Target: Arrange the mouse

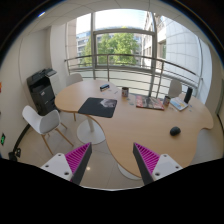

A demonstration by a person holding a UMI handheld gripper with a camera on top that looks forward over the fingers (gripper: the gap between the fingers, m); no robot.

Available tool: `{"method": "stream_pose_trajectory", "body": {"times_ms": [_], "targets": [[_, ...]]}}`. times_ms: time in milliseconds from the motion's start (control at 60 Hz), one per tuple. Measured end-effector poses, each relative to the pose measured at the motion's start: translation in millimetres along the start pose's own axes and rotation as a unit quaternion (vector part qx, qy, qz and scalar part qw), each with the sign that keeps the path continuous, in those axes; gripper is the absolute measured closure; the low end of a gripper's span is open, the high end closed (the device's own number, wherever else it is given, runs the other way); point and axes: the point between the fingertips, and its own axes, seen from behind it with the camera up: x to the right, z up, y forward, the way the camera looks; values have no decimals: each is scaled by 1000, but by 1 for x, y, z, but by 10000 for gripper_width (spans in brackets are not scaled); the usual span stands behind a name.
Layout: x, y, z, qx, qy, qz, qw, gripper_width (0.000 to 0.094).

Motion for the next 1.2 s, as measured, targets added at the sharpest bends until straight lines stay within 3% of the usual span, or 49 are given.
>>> {"method": "stream_pose_trajectory", "body": {"times_ms": [133,300,417,583,767,950,1200], "targets": [[28,9,-28,-27,26,-21,999,90],[136,58,-86,-57,58,-63,995,89],[220,96,-108,-57,69,-101,991,91],[325,173,-97,-15,64,-133,989,81],[398,251,-79,-1,89,-139,986,85],[439,301,-71,-18,126,-150,980,81],[461,343,-37,-1,113,-157,981,134]]}}
